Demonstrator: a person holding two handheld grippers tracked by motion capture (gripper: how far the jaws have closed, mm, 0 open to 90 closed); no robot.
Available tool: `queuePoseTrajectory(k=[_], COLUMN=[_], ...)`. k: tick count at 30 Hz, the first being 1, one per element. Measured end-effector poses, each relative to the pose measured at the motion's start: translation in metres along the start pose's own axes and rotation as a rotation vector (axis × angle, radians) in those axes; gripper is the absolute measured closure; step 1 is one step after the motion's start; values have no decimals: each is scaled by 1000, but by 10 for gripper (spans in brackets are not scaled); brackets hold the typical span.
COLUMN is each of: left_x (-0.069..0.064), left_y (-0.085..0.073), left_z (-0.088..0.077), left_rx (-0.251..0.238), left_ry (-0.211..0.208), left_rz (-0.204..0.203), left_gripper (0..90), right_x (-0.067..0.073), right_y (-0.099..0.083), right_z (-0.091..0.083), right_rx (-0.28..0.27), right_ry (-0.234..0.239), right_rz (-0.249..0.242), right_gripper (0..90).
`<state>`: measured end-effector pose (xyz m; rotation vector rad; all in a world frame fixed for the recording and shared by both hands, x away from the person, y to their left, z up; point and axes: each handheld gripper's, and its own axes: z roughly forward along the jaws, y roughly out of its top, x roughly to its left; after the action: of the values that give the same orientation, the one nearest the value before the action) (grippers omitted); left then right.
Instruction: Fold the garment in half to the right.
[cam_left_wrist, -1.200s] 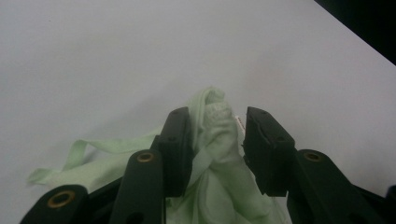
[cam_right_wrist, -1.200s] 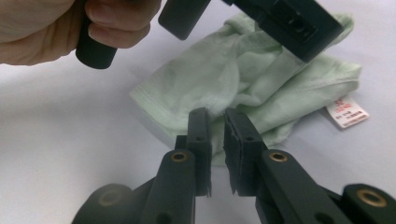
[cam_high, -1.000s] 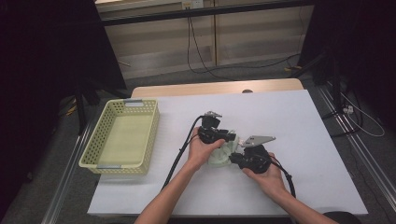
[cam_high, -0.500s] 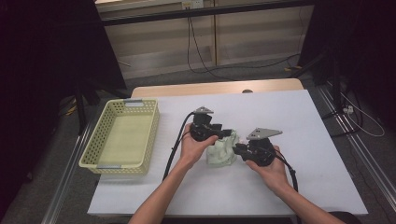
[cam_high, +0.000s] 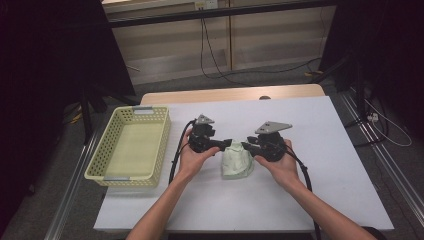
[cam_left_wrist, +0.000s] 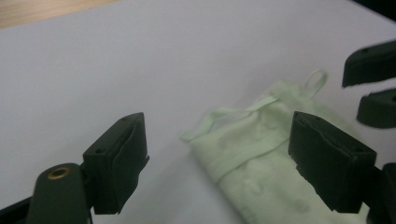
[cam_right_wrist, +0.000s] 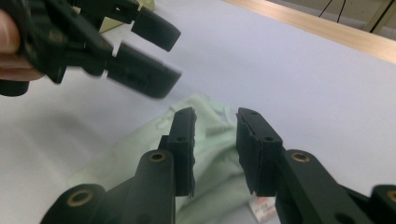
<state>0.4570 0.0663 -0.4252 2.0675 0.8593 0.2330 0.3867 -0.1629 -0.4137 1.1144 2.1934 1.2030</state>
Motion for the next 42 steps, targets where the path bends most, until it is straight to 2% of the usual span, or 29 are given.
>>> queuePoseTrajectory(k=[2,3,4,5,6,7,8,9,10,11,13,15,18,20,24,29,35,39,42], left_x=[4,7,8,9,9,8,9,8,6,5,1,-3,-4,-2,-2,-5,-12,-13,-10], left_y=[-3,-4,-6,-6,-6,-7,-7,-8,-9,-9,-10,-11,-12,-12,-13,-14,-15,-13,-13], left_z=[1,1,1,0,1,2,3,4,6,8,13,16,18,19,21,25,28,22,16], left_rx=[9,4,-13,-13,-10,-14,-2,-5,-8,1,21,33,42,46,52,65,78,59,42], left_ry=[10,2,-27,-42,-33,-37,-55,-54,-56,-61,-68,-67,-62,-69,-47,-42,-32,-21,-12], left_rz=[-26,-47,-88,-97,-93,-100,-93,-96,-104,-97,-70,-57,-58,-75,-85,-71,-42,-36,-37], left_gripper=[214,233,277,374,415,418,459,529,556,560,624,626,615,594,528,490,440,393,333], right_x=[-2,-2,-3,-4,-5,-5,-5,-5,-4,-3,-2,-3,-6,-8,-11,-12,-10,-9,-11], right_y=[7,9,11,13,14,15,16,16,15,14,11,8,5,0,-8,-16,-24,-27,-26], right_z=[8,12,16,20,23,27,30,33,35,36,38,38,35,34,34,31,33,34,36], right_rx=[10,12,18,25,33,38,45,57,62,77,106,115,122,137,149,156,187,180,182], right_ry=[20,18,15,19,24,24,24,27,25,25,15,17,12,-3,3,8,-11,-28,-18], right_rz=[1,-1,-8,-12,-13,-11,-11,-16,-22,-28,-47,-49,-46,-47,-43,-42,-88,-103,-97], right_gripper=[687,688,688,688,688,689,702,706,709,726,746,765,790,790,790,786,768,763,764])
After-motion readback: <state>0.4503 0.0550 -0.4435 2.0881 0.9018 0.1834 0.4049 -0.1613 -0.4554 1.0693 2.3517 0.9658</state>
